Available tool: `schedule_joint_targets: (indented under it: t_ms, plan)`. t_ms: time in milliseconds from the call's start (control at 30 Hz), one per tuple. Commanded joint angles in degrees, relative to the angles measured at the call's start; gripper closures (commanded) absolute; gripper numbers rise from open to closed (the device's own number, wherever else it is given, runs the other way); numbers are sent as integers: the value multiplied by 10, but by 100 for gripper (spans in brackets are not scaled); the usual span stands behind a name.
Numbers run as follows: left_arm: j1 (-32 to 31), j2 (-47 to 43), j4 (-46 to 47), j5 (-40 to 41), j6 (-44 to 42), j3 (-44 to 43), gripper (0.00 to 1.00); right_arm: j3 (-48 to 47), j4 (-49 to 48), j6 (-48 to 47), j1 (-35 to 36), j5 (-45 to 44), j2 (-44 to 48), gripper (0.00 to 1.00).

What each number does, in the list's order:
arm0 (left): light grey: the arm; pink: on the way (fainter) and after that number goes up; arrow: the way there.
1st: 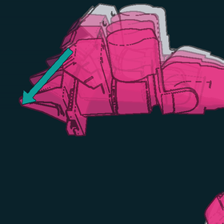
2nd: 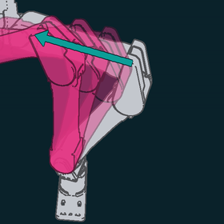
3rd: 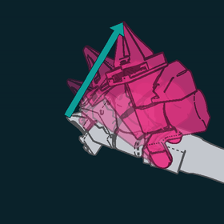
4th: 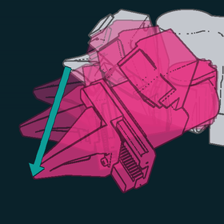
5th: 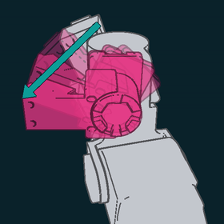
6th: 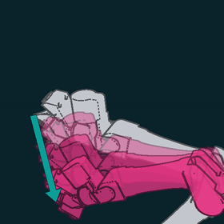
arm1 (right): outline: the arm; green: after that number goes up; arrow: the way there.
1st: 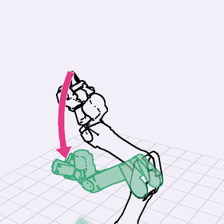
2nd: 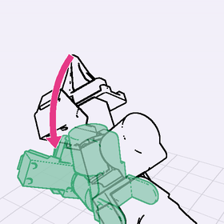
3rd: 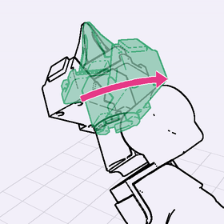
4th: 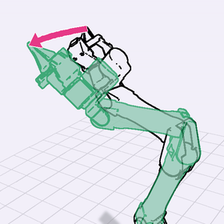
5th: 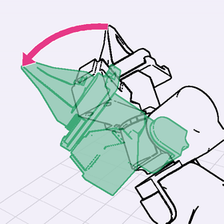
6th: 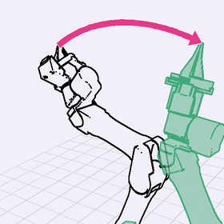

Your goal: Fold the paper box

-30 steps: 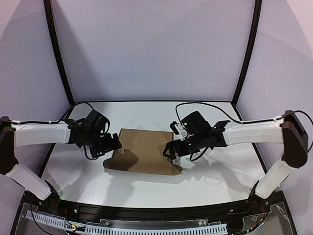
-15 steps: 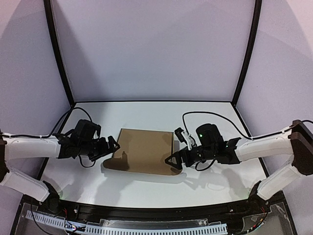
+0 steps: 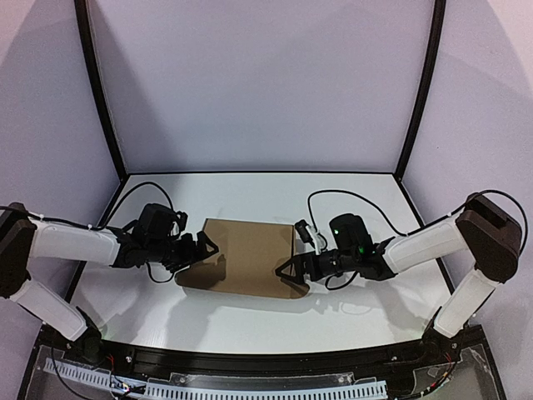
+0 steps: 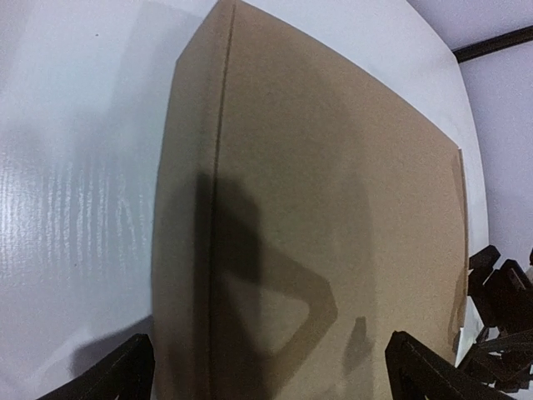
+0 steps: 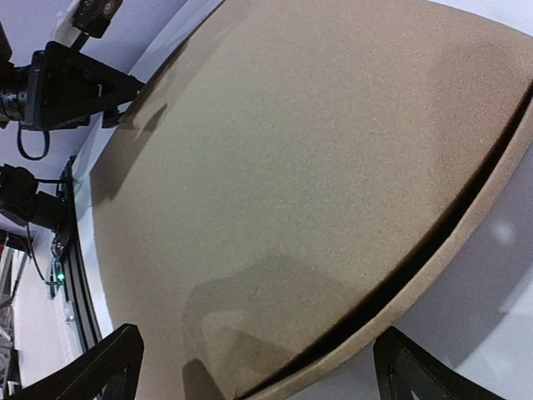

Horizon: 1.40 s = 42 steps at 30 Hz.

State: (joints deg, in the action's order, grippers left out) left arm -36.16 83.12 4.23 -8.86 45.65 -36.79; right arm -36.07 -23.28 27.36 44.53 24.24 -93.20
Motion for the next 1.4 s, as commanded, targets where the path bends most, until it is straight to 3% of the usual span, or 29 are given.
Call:
schedule_joint_targets:
  t_ms: [0, 267, 767, 1000, 1367]
  plan:
    - [2, 25, 60, -57, 4, 12, 1, 2, -54, 33, -1, 35, -27, 2]
    - [2, 20, 76, -87, 12, 23, 1, -13, -68, 67, -1, 59, -52, 2]
    - [-44, -74, 38, -88, 38, 8, 1, -71, 34, 113, 23, 85, 71, 2]
    - [-52, -131, -55, -62, 94, -16, 1, -172, 311, 116, 23, 57, 103, 2]
    - [-58, -189, -253, -66, 173, -91, 1, -281, 468, 154, 20, 131, 98, 2]
